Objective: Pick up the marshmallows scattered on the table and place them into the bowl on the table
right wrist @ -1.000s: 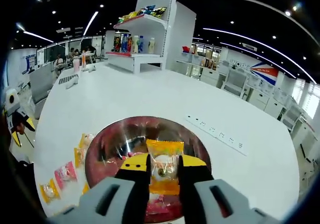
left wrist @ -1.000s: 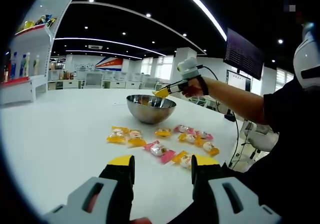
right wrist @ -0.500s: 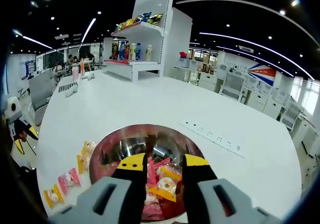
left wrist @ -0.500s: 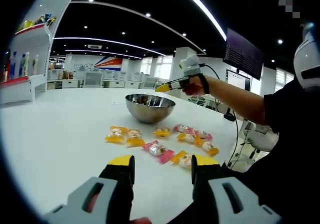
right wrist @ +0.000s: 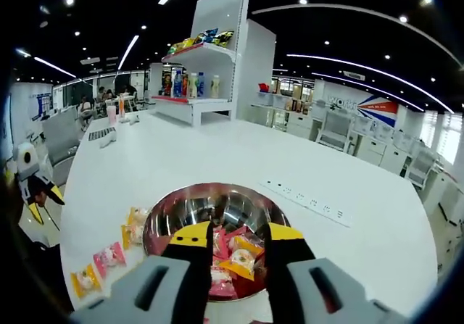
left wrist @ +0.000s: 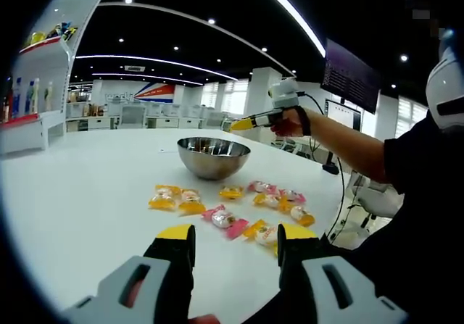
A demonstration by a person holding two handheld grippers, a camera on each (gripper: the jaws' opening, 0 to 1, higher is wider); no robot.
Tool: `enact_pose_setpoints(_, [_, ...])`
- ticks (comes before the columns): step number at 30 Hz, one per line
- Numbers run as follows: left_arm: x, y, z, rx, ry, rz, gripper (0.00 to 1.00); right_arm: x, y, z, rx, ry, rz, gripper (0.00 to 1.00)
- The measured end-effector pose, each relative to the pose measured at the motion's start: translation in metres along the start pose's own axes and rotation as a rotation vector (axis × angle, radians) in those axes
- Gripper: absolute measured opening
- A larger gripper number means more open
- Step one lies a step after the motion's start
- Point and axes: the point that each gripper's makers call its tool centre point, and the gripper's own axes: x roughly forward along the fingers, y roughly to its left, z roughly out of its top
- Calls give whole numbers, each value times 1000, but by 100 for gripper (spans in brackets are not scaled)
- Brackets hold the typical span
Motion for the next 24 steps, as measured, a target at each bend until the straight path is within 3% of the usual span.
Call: enact_pose_setpoints(24, [16, 2, 14, 33, -1, -21, 46, -91, 19, 5, 76, -200, -27, 27])
